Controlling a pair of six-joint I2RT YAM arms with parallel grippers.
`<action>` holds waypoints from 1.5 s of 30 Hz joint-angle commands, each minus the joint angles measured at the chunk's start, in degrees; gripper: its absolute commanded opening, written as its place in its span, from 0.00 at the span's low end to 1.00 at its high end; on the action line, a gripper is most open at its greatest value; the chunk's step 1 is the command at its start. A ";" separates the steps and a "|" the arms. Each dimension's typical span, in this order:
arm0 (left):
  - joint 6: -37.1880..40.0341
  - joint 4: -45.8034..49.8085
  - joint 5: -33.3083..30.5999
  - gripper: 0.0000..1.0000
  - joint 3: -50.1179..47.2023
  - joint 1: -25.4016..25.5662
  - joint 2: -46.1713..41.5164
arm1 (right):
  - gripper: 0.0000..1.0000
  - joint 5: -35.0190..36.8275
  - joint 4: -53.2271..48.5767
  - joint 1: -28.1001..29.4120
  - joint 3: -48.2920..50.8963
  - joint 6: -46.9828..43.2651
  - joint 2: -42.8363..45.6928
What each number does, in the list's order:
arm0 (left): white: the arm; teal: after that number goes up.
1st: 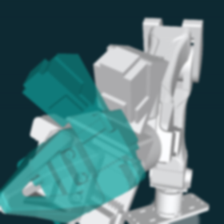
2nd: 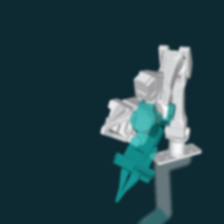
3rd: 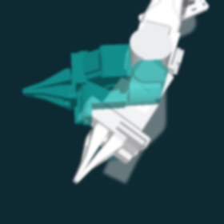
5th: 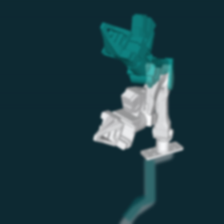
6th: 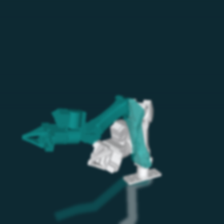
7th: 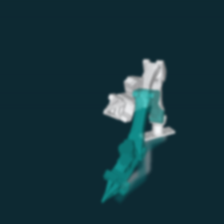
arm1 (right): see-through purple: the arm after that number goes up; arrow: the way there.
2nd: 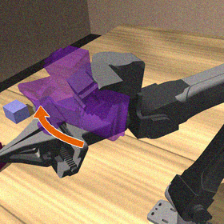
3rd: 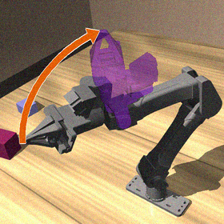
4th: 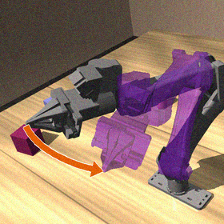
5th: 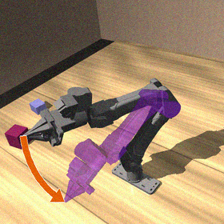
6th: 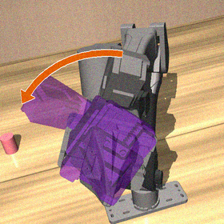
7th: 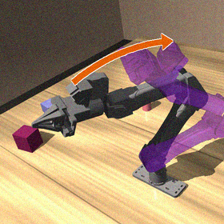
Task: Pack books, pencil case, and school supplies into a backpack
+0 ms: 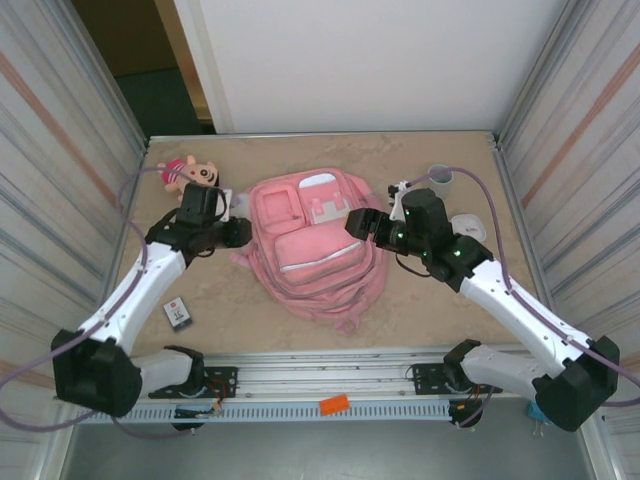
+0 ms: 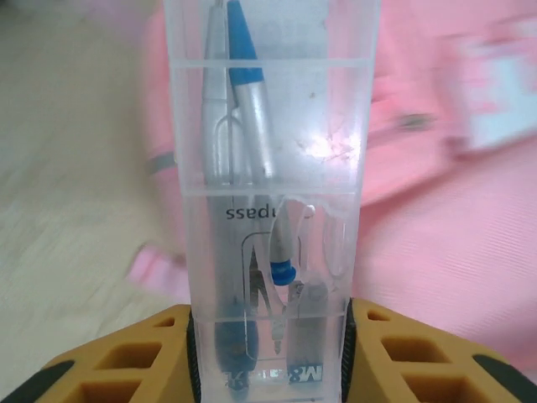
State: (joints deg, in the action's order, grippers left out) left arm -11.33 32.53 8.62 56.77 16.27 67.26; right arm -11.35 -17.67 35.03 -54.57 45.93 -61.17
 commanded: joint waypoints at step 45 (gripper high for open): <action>52.49 -9.39 3.42 0.69 -0.47 30.25 9.12 | 0.15 9.73 -6.58 -1.23 4.14 -1.36 18.29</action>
State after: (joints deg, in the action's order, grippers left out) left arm 40.62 23.70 19.46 55.48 43.48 72.84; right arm -11.66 -21.15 34.39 -51.27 42.65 -47.07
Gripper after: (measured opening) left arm 0.684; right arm 0.214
